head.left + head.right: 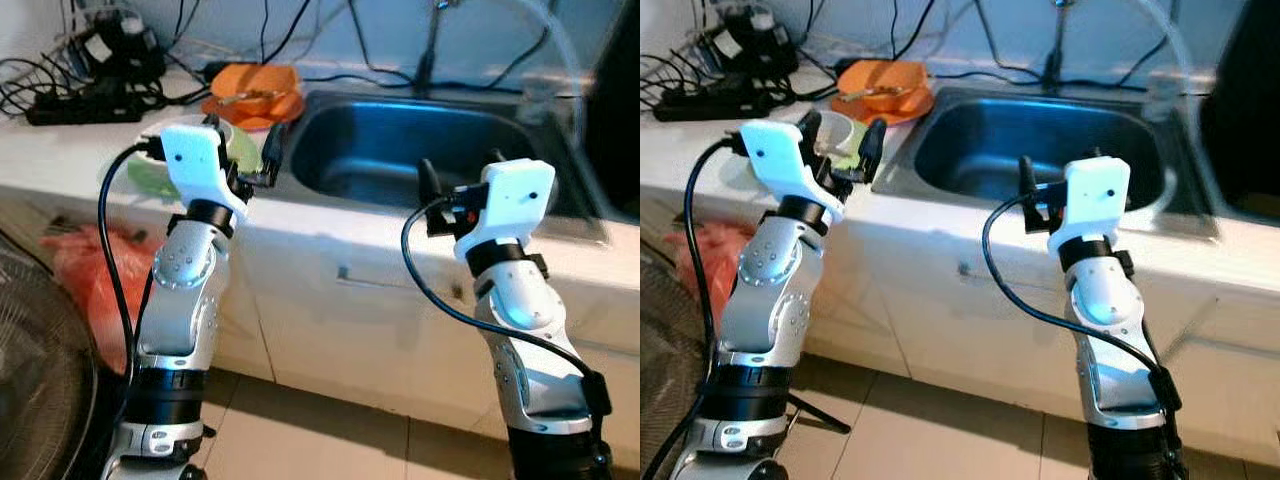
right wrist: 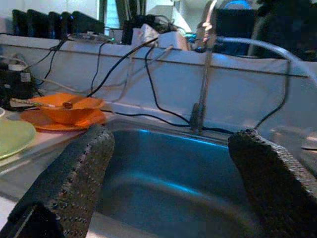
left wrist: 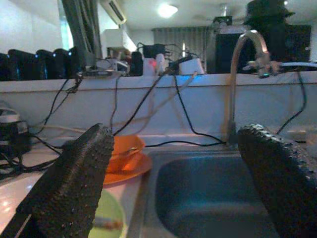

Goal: Kitchen organization

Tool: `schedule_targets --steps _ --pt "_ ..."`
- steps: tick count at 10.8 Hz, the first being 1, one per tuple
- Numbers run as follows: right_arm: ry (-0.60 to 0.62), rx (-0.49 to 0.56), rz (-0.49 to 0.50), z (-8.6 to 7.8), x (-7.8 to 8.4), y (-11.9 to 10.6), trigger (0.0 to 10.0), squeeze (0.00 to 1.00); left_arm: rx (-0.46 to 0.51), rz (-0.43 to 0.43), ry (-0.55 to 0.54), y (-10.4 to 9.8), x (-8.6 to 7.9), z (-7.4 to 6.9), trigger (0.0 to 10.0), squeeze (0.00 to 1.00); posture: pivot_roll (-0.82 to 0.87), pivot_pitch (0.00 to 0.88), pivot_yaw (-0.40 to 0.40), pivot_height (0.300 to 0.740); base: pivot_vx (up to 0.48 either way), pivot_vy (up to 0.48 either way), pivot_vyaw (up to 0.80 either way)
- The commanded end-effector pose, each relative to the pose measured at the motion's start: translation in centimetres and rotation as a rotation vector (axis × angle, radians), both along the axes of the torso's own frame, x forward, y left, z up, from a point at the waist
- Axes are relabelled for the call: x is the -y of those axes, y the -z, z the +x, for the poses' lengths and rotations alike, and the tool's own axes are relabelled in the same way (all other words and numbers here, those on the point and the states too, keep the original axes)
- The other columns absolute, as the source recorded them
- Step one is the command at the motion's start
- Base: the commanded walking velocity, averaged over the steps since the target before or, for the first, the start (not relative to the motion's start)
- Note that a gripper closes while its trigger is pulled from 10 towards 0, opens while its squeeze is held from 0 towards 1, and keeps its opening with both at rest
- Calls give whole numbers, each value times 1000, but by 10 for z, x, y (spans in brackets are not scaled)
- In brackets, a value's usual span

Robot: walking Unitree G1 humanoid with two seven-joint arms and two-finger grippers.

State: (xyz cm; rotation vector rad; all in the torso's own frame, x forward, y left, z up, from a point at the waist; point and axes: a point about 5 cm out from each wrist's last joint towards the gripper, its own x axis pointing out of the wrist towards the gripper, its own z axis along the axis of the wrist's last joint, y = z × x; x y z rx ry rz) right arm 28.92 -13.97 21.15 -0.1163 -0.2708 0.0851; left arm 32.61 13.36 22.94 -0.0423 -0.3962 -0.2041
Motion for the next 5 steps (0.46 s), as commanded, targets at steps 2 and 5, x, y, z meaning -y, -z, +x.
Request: schedule_targets --steps 2,5 --pt "-13 26 -13 0 -4 -6 10000 0 35 0 -3 -13 -1 0 10000 0 -36 0 61 740 465 0 0" --pt "-13 23 -18 -2 -5 -5 10000 0 58 -6 -8 -17 0 -2 10000 0 -37 0 65 740 230 0 0"
